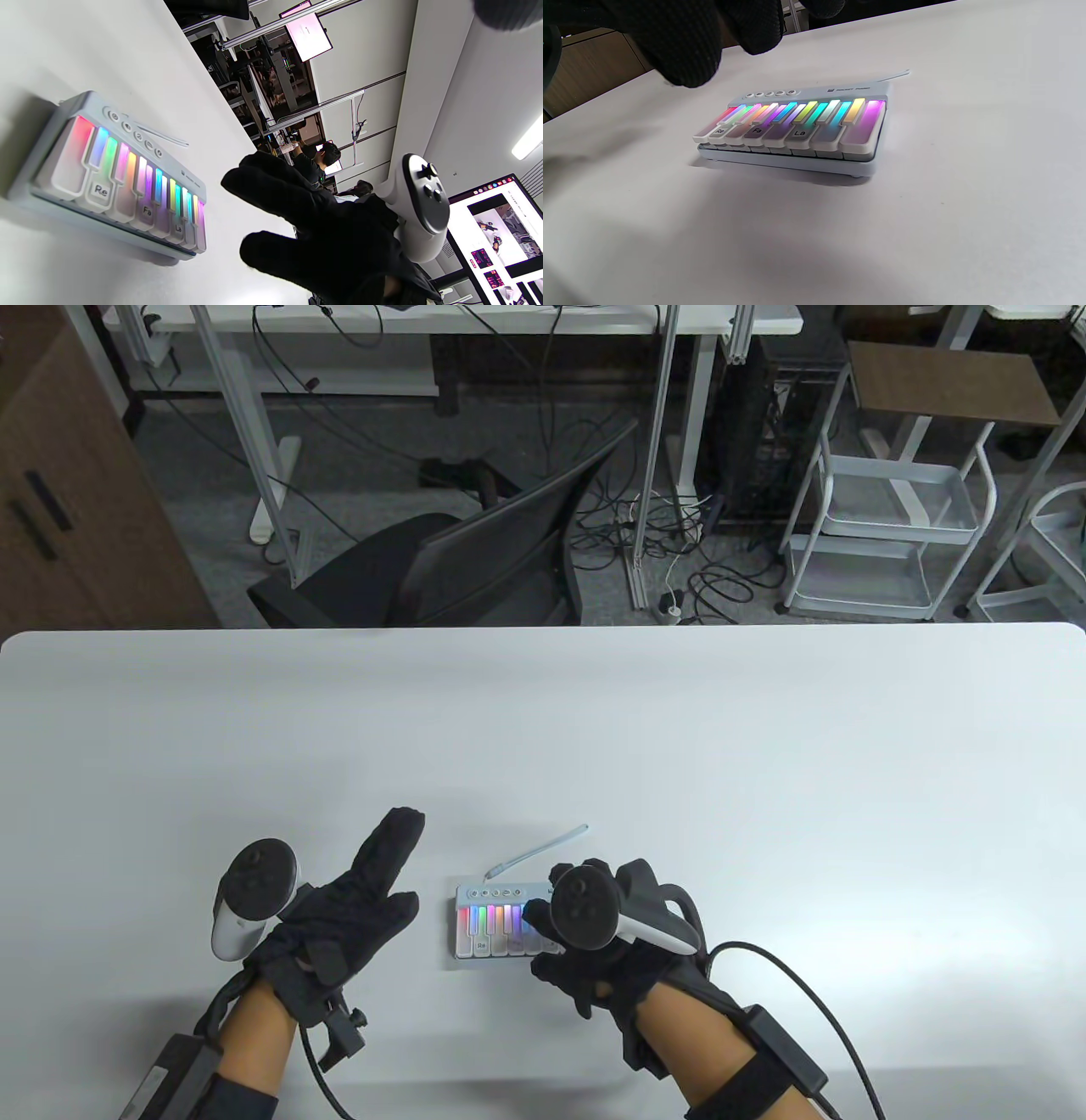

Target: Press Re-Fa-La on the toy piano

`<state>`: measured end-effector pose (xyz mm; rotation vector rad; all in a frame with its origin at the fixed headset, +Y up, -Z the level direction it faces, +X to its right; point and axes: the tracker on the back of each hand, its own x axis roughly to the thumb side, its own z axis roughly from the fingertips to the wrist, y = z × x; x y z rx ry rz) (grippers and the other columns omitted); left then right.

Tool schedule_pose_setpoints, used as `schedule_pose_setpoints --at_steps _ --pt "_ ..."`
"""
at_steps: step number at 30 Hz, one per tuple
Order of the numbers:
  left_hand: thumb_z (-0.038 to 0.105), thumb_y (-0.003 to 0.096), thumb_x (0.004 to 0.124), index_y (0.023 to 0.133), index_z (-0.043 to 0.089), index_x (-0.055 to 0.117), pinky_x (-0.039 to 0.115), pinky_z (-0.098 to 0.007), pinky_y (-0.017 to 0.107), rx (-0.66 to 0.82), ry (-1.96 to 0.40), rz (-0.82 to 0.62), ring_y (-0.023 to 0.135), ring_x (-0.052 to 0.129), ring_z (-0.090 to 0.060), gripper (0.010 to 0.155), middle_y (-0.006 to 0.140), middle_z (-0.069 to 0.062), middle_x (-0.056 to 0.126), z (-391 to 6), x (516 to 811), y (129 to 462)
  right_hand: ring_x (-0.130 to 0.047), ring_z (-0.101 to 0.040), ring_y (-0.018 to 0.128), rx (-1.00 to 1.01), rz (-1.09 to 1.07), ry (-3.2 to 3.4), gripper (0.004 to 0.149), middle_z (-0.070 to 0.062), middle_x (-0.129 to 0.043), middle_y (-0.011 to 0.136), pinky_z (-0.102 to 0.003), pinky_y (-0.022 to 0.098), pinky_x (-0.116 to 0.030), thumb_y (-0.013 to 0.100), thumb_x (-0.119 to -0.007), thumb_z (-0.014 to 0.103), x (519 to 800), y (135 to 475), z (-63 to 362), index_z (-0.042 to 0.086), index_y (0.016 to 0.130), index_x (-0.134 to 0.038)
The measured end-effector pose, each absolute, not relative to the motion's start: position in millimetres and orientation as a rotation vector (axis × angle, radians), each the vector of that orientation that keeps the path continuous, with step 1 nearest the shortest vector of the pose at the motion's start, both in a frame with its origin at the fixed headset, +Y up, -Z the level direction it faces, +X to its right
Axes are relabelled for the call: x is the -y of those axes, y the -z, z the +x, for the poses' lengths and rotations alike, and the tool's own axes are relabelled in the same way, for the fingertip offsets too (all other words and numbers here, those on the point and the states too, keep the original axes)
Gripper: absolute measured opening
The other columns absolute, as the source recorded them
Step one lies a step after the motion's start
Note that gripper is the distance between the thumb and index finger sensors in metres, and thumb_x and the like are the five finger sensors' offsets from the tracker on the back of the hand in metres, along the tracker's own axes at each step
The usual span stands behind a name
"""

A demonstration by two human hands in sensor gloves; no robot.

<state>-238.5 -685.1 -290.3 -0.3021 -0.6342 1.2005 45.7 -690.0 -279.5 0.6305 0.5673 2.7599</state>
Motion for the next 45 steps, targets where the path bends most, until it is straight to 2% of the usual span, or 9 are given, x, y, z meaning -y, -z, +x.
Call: schedule_pose_setpoints --at_steps 18,31,45 --pt "0.08 0.0483 0.064 0.114 0.035 0.019 0.009 -0.071 0.063 0.635 -1.201 -0.305 0.11 -0.002 -0.04 0.091 0.118 -0.003 0.003 -238 685 290 -0.034 -0.046 0.108 -0.597 0.568 -2.733 0.064 -0.009 -0.038 0.114 -0.07 0.068 -0.022 0.048 -0.089 0.049 704 281 59 0.028 0.103 -0.065" --pt "0.08 0.0483 0.064 0.114 0.035 0.019 0.009 -0.071 0.063 0.636 -1.202 -0.304 0.11 -0.002 -0.04 0.091 0.118 -0.003 0.003 -238 685 290 -0.034 -0.047 0.108 -0.714 0.553 -2.753 0.059 -0.009 -0.038 0.114 -0.07 0.068 -0.021 0.049 -0.089 0.047 723 281 55 0.027 0.101 -0.069" --pt "0.08 0.0484 0.064 0.114 0.035 0.019 0.009 -0.071 0.063 0.637 -1.2 -0.303 0.11 -0.002 -0.04 0.091 0.118 -0.003 0.003 -238 685 290 -0.034 -0.047 0.108 -0.755 0.575 -2.748 0.057 -0.009 -0.04 0.114 -0.07 0.068 -0.022 0.049 -0.09 0.047 726 278 51 0.027 0.099 -0.072"
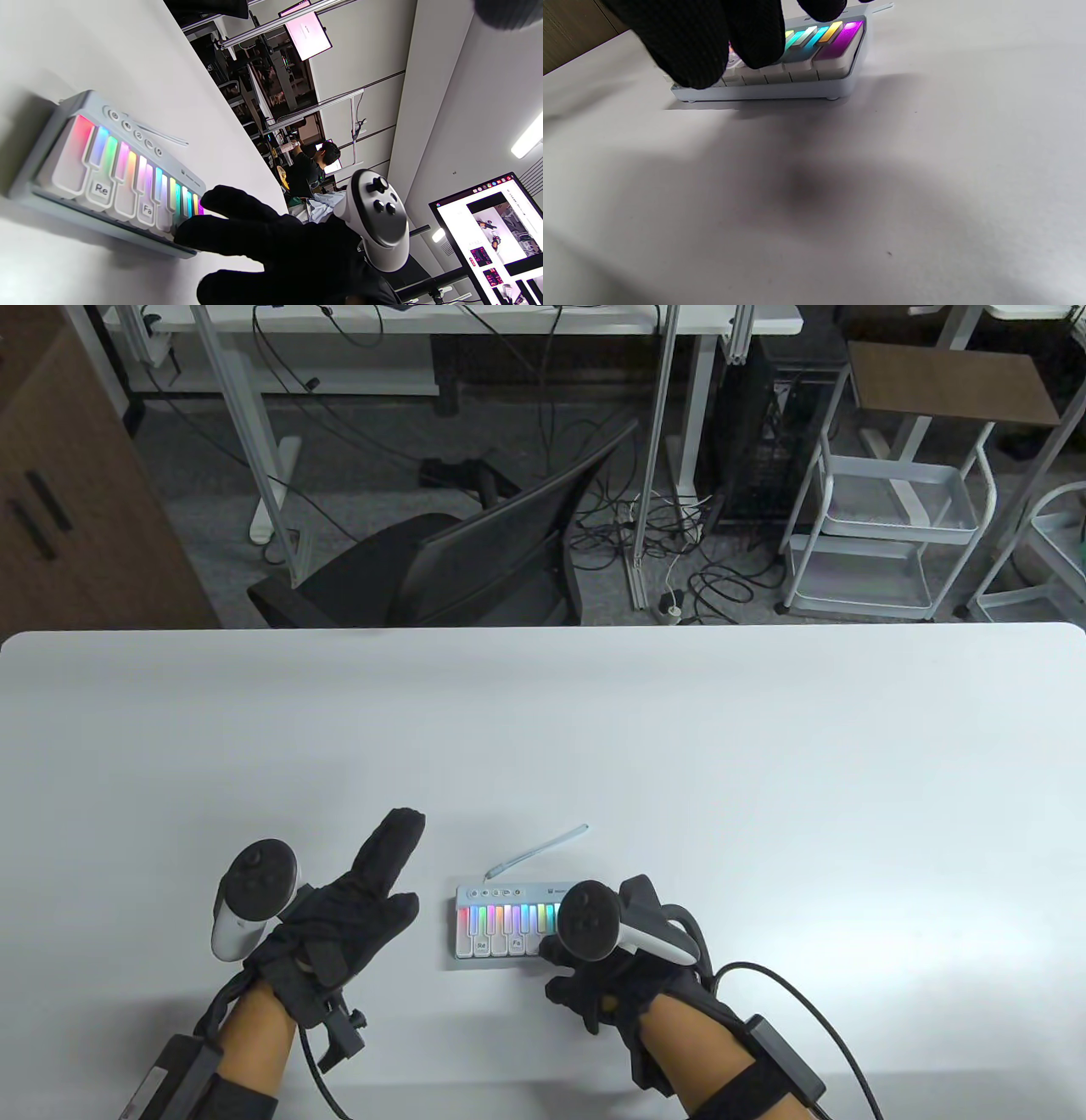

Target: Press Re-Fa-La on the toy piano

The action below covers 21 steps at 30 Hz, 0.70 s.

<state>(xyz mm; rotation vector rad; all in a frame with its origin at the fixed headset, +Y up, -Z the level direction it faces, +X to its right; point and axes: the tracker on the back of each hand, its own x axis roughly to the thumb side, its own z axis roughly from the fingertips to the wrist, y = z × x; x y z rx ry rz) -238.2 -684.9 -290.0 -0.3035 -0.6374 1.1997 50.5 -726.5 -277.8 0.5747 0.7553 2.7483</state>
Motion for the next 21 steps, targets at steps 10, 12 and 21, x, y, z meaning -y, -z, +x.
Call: schedule_pose_setpoints --at_steps 10,12,21 --pt "0.08 0.0484 0.064 0.114 0.035 0.019 0.009 -0.071 0.063 0.636 -1.198 -0.302 0.11 -0.002 -0.04 0.091 0.118 -0.003 0.003 -238.4 685.0 289.8 -0.034 -0.047 0.108 -0.764 0.57 -2.75 0.057 -0.01 -0.04 0.114 -0.07 0.068 -0.022 0.049 -0.09 0.047 726.3 277.1 50.5 0.027 0.099 -0.072" --pt "0.08 0.0484 0.064 0.114 0.035 0.019 0.009 -0.071 0.063 0.635 -1.198 -0.304 0.11 -0.002 -0.04 0.091 0.118 -0.003 0.003 -238.3 685.2 289.7 -0.034 -0.047 0.108 -0.761 0.57 -2.75 0.057 -0.01 -0.04 0.114 -0.07 0.068 -0.022 0.049 -0.09 0.047 726.4 277.0 50.4 0.027 0.099 -0.072" --pt "0.08 0.0484 0.064 0.114 0.035 0.019 0.009 -0.071 0.063 0.636 -1.199 -0.302 0.11 -0.002 -0.04 0.091 0.118 -0.003 0.003 -238.4 685.0 289.8 -0.034 -0.047 0.108 -0.768 0.571 -2.743 0.058 -0.009 -0.04 0.114 -0.07 0.068 -0.022 0.048 -0.091 0.047 725.3 277.2 50.6 0.027 0.1 -0.071"
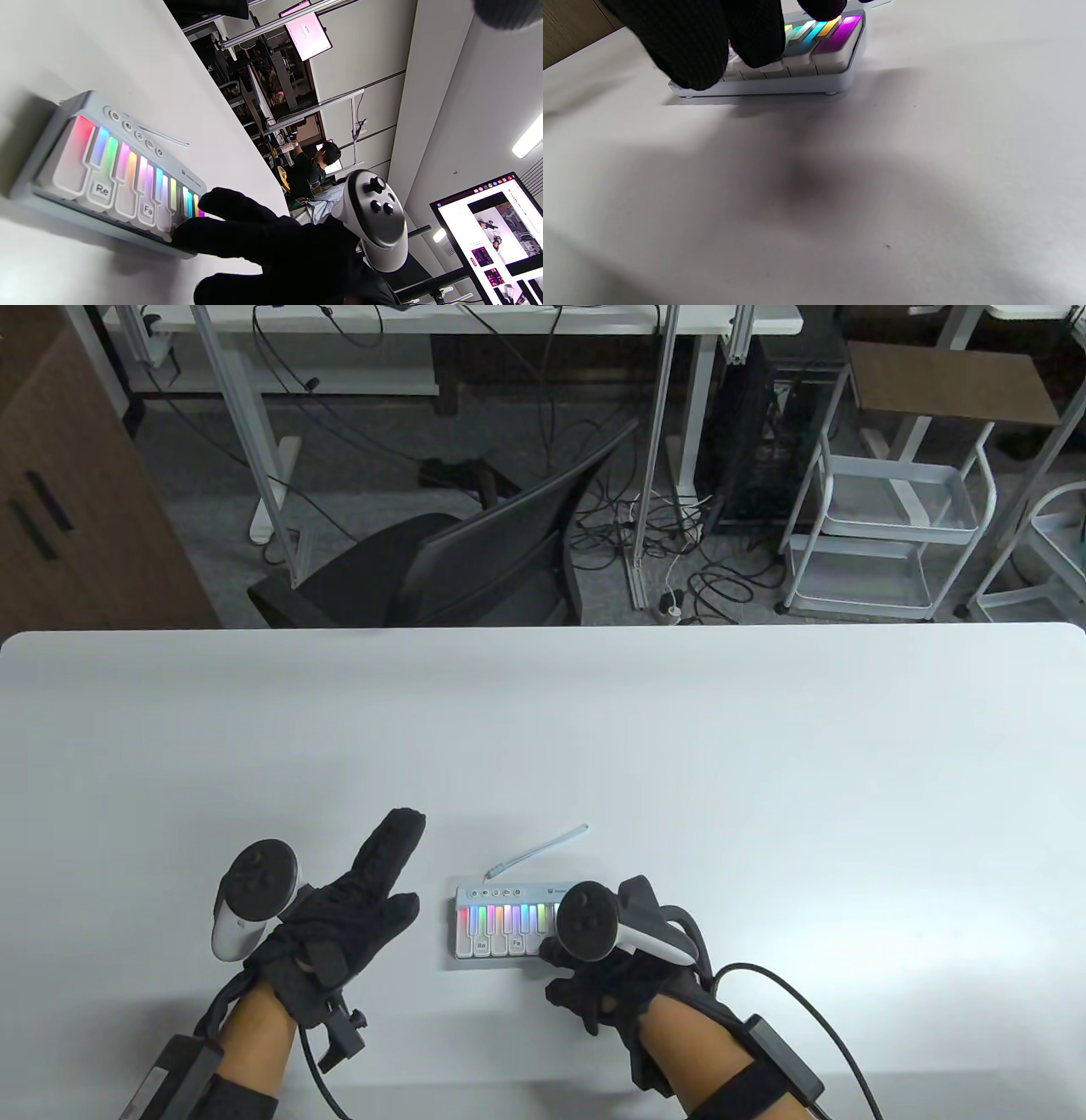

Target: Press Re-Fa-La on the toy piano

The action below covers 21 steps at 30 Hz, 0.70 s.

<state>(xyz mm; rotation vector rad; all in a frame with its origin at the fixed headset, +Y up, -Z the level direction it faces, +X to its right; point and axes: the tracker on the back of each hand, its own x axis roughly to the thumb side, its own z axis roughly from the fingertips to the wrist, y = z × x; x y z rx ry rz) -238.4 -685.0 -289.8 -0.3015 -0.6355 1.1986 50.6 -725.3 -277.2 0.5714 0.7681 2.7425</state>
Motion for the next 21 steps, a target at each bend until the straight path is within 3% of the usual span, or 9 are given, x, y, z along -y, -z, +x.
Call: schedule_pose_setpoints --at_steps 21 --pt "0.08 0.0483 0.064 0.114 0.035 0.019 0.009 -0.071 0.063 0.633 -1.201 -0.297 0.11 -0.002 -0.04 0.091 0.118 -0.003 0.003 -239 684 291 -0.033 -0.045 0.109 -0.596 0.658 -2.75 0.072 -0.008 -0.036 0.115 -0.07 0.068 -0.021 0.047 -0.089 0.052 703 298 18 0.032 0.107 -0.054"
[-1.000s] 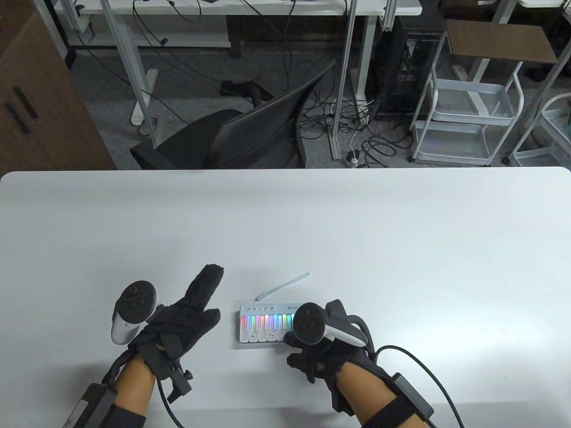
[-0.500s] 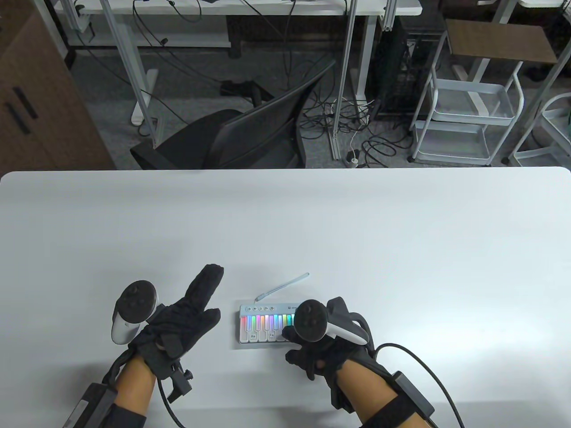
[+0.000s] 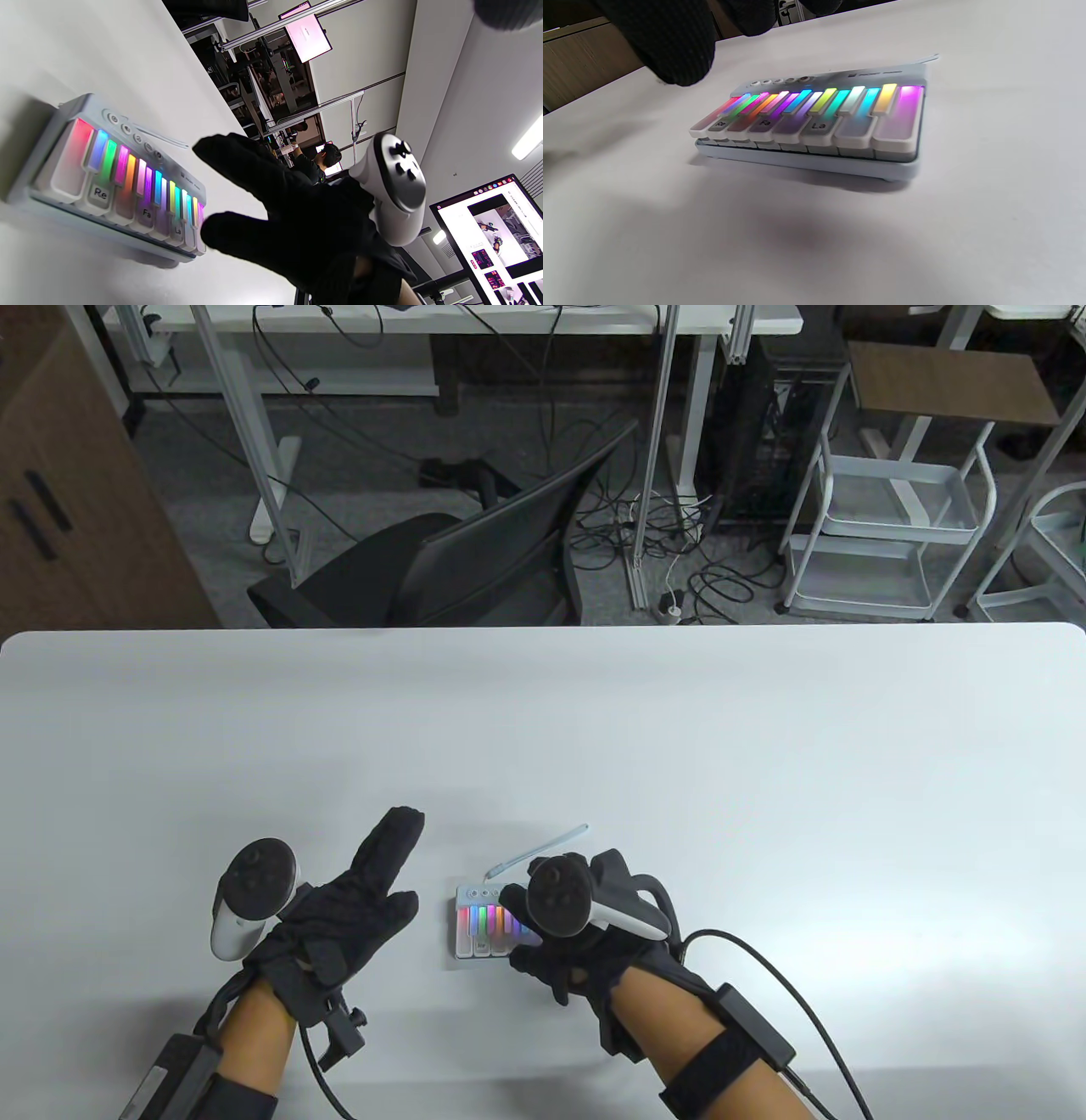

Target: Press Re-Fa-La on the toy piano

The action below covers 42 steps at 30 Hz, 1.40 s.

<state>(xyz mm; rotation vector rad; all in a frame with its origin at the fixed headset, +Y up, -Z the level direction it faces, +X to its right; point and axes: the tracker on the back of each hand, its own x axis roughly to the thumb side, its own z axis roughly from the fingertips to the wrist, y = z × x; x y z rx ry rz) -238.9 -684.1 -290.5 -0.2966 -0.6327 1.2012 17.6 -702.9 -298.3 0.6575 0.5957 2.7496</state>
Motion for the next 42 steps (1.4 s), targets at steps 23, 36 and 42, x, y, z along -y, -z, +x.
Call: schedule_pose_setpoints --at_steps 23,36,42 --pt "0.08 0.0484 0.064 0.114 0.035 0.02 0.009 -0.071 0.063 0.634 -1.209 -0.294 0.11 -0.002 -0.04 0.091 0.118 -0.003 0.003 -240 683 291 -0.031 -0.045 0.109 -0.753 0.627 -2.76 0.074 -0.008 -0.035 0.115 -0.07 0.068 -0.02 0.047 -0.088 0.056 730 328 -29 0.033 0.107 -0.052" --pt "0.08 0.0485 0.064 0.114 0.035 0.02 0.009 -0.071 0.063 0.634 -1.21 -0.293 0.11 -0.002 -0.04 0.091 0.118 -0.003 0.003 -240 683 291 -0.032 -0.046 0.109 -0.783 0.615 -2.769 0.073 -0.008 -0.036 0.115 -0.07 0.068 -0.02 0.048 -0.088 0.055 736 326 -31 0.031 0.107 -0.053" --pt "0.08 0.0485 0.064 0.114 0.035 0.02 0.009 -0.071 0.063 0.634 -1.209 -0.295 0.11 -0.002 -0.04 0.091 0.118 -0.003 0.003 -240 683 291 -0.033 -0.046 0.109 -0.787 0.614 -2.769 0.073 -0.009 -0.036 0.115 -0.07 0.068 -0.021 0.048 -0.088 0.055 735 325 -31 0.031 0.107 -0.053"
